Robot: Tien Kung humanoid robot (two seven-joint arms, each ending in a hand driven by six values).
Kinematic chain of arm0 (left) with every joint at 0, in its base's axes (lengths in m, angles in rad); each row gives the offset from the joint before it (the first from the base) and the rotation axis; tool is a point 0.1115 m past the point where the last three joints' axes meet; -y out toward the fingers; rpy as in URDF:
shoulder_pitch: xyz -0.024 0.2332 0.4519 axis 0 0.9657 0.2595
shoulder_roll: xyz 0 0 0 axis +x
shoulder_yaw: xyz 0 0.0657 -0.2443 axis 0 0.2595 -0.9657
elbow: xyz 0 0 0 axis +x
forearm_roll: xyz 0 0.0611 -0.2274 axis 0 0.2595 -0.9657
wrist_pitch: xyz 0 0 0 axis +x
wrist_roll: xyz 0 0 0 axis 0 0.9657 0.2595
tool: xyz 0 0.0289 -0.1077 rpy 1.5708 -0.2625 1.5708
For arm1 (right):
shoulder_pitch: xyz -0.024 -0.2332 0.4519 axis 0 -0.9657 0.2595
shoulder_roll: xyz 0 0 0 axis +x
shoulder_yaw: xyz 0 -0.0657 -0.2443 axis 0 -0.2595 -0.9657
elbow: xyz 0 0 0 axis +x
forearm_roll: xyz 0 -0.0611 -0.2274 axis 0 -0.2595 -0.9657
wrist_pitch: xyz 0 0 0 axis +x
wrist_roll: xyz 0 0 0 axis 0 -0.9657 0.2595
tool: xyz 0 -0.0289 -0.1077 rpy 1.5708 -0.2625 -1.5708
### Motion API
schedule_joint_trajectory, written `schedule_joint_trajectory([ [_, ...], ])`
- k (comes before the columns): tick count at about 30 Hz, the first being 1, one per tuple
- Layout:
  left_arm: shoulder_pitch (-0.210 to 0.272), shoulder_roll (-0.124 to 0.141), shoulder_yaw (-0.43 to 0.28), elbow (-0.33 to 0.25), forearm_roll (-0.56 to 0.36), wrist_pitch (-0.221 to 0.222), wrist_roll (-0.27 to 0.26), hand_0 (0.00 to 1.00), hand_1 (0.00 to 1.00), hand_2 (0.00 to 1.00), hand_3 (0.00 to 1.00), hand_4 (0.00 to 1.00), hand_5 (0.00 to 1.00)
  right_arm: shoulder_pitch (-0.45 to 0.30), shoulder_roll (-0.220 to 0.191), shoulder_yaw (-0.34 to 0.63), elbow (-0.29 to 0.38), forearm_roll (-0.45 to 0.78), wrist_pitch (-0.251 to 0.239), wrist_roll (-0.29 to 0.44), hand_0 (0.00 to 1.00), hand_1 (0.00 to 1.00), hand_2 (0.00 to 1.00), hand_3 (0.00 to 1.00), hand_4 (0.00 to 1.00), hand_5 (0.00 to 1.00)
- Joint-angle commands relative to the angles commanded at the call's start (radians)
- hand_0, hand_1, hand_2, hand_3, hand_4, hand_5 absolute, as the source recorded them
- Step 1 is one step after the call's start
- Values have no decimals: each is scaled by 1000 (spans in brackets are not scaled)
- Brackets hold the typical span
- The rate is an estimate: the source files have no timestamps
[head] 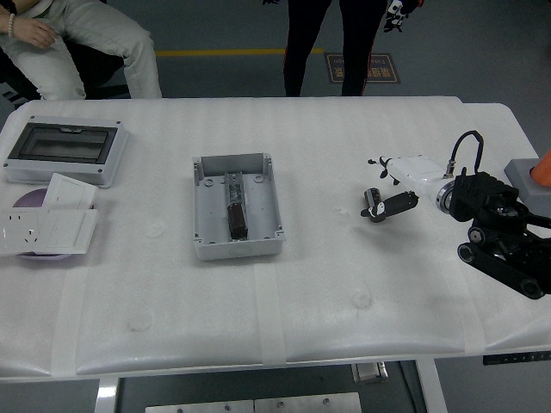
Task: Pick up the battery,place it into the box
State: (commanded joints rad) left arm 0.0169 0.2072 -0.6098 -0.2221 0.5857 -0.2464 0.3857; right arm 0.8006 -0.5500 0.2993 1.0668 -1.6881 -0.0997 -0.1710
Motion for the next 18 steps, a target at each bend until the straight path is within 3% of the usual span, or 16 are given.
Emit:
schedule_joint_trajectory([
  [7, -1, 2, 6, 0, -9, 0, -4, 381, 584, 482, 496, 655, 314, 13, 10, -70, -53, 5, 7, 4, 851, 615, 750, 881, 991, 597],
  [18, -7, 4, 18, 1, -33, 6, -15, 379, 583, 480, 492, 678, 349, 17, 3, -93, -44, 8, -10, 1, 854, 612, 745, 816, 989, 602],
])
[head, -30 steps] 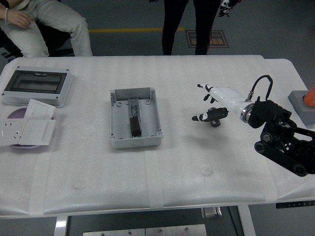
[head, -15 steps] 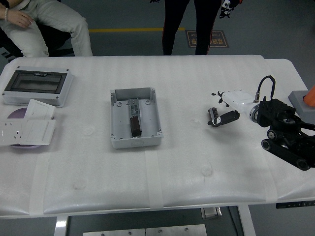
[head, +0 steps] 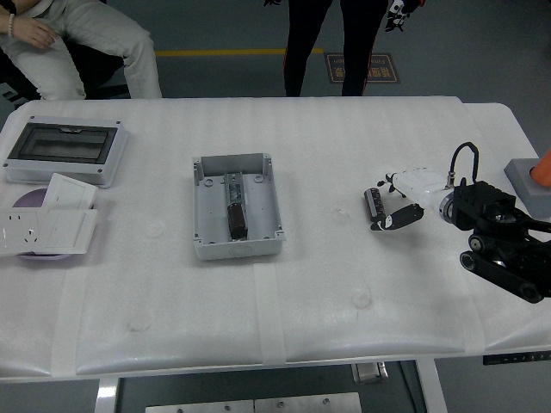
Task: Pick up the battery,place it into the box
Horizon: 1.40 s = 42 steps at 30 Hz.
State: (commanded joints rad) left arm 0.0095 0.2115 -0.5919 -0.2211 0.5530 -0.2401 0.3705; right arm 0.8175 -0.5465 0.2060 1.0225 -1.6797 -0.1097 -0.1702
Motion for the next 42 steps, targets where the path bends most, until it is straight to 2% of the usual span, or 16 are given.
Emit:
schedule_joint_trajectory([
  [4, -1, 1, 1, 0, -2, 1, -2, 379, 583, 480, 492, 678, 349, 0, 1, -9, 2, 3, -5, -2, 854, 612, 745, 816, 989, 602],
  [5, 0, 1, 0, 0, -1, 1, -1, 378, 583, 479, 489, 682, 358, 0, 2, -11, 2, 4, -6, -2, 853, 610, 731, 791, 805, 470],
  [10, 1, 0, 2, -1, -2, -1, -1, 378, 583, 479, 489, 682, 358, -1, 10, -21, 1, 11, -11, -2, 853, 610, 731, 791, 805, 470],
  [11, 1, -1, 3, -1, -2, -1, -1, 378, 583, 478, 486, 696, 375, -1, 11, -22, 1, 12, -12, -3, 844, 600, 710, 719, 610, 331],
  [16, 0, -3, 3, -1, -1, -2, -2, 378, 583, 478, 486, 696, 375, 5, 17, -20, 1, 14, -15, -4, 844, 600, 710, 719, 610, 331],
  [17, 0, -3, 2, -1, 1, -2, -2, 378, 583, 477, 485, 701, 377, 6, 17, -20, 1, 13, -15, -3, 843, 597, 707, 715, 550, 290],
  [27, 0, -4, 2, -2, -2, 0, -5, 378, 583, 476, 482, 704, 385, 5, 11, -21, 12, 15, -19, -1, 838, 594, 705, 715, 540, 289],
  [35, 2, -7, -3, -2, 6, -2, 0, 378, 583, 476, 479, 738, 423, 2, 6, 69, 143, 13, -28, -17, 833, 580, 689, 707, 501, 277],
  [38, 3, -8, -5, -2, 8, -3, 2, 378, 583, 476, 479, 738, 423, -5, 20, 122, 206, 10, -35, -24, 833, 580, 689, 707, 501, 277],
  [42, 4, -9, -4, -1, 9, -5, 3, 378, 583, 475, 479, 739, 423, -23, 59, 172, 285, 8, -48, -27, 829, 580, 688, 707, 504, 289],
])
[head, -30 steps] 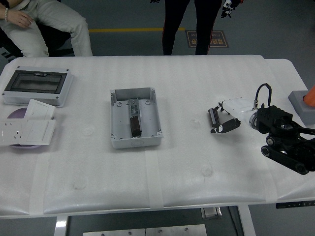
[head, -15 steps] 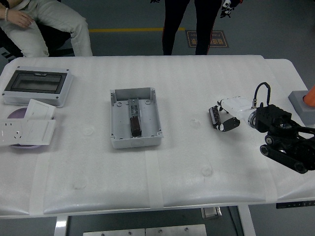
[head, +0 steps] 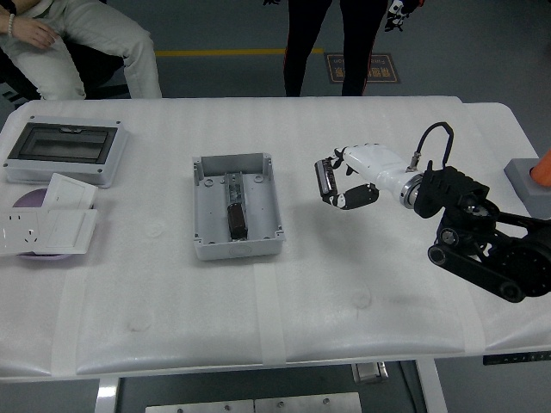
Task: Pick up the battery,place it into the box
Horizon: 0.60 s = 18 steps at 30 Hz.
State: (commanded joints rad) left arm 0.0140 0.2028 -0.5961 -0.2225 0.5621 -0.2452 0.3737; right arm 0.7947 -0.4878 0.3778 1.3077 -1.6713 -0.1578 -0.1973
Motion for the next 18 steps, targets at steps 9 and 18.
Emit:
schedule_joint_trajectory([
  [9, 1, -1, -16, -1, 6, -13, 3, 378, 583, 475, 479, 745, 430, -70, 114, 31, 39, 18, -47, 15, 825, 578, 689, 708, 523, 302],
  [18, 1, -2, -43, -3, 21, -18, 5, 378, 578, 461, 472, 740, 437, -94, 176, 52, 21, 20, -69, 34, 842, 603, 736, 791, 609, 349],
])
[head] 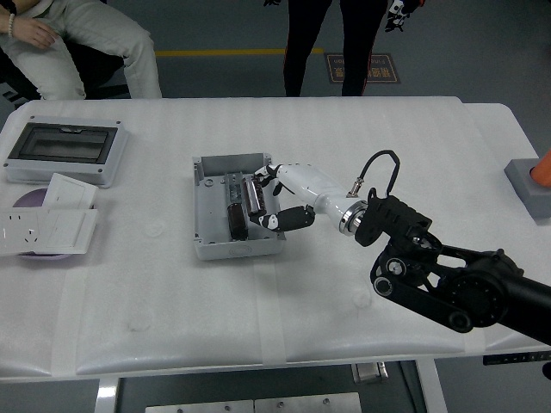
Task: Pick up the battery,place it into the box
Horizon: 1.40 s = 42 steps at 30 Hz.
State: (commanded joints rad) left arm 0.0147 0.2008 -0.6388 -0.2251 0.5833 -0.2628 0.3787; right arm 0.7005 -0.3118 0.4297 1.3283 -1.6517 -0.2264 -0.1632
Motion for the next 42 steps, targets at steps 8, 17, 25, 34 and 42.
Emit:
schedule_joint_trajectory([
  [8, 1, 0, -5, 0, 5, 0, 9, 374, 576, 449, 445, 735, 445, -1, 7, -16, -27, -2, 10, 1, 869, 630, 758, 926, 759, 468],
  [17, 3, 1, 1, 0, 8, 4, 14, 375, 578, 450, 433, 737, 444, -11, 15, -16, -42, -11, 11, -2, 902, 661, 782, 951, 823, 499],
  [25, 5, 0, 4, 1, 7, 6, 20, 374, 579, 446, 438, 732, 450, -61, -24, 110, -52, 5, 2, 16, 910, 665, 792, 953, 889, 528],
  [34, 11, -7, 2, 1, 10, 9, 22, 375, 581, 445, 439, 732, 455, -157, -139, 367, -119, 74, -2, 47, 898, 663, 794, 949, 900, 532],
  [42, 14, -16, 14, 0, -1, 14, 21, 376, 582, 446, 435, 729, 464, -227, -135, 556, -155, 165, -13, 102, 896, 660, 791, 941, 901, 534],
])
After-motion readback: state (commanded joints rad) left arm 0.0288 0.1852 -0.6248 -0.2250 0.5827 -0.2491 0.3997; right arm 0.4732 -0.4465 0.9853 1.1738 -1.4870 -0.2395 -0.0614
